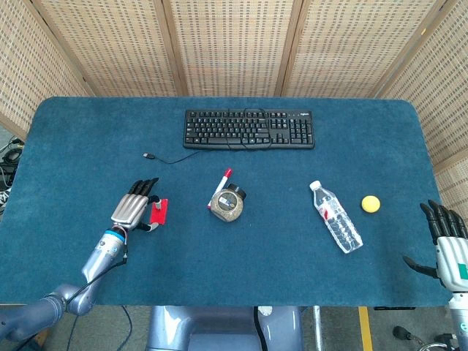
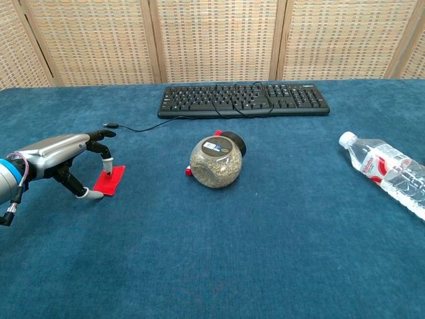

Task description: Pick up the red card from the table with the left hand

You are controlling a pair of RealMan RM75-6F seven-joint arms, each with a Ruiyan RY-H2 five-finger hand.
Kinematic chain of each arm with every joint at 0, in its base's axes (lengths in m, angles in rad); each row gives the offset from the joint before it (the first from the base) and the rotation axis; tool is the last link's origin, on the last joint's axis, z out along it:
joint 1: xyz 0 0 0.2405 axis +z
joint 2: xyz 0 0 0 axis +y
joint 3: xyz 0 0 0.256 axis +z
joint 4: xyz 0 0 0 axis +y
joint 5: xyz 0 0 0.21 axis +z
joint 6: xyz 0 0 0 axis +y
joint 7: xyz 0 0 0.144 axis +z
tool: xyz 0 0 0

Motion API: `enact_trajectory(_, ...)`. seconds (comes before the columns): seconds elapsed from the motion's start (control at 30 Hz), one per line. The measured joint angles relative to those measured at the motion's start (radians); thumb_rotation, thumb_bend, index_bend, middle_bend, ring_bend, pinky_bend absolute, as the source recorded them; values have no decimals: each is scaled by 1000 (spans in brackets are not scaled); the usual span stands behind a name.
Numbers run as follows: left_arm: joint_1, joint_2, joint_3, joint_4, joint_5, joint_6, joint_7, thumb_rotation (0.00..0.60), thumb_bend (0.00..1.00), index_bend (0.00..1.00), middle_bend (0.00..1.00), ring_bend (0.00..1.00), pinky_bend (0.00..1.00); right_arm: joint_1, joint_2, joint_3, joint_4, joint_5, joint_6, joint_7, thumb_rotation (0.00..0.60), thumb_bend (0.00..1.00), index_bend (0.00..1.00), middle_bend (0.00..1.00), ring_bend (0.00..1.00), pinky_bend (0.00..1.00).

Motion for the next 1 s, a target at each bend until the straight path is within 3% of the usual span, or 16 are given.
enact_trajectory(0.73, -1, 6, 3, -18, -11, -17, 15, 600, 345, 513, 0, 0, 0, 1, 3, -1, -3, 1, -4, 3, 600, 0, 0, 0, 0, 0)
enact_trajectory(1.0, -4, 6, 1, -26, -24, -33, 30, 600, 344, 585, 0, 0, 0, 0, 5, 0, -3, 2, -3, 7, 600, 0, 0, 0, 0, 0)
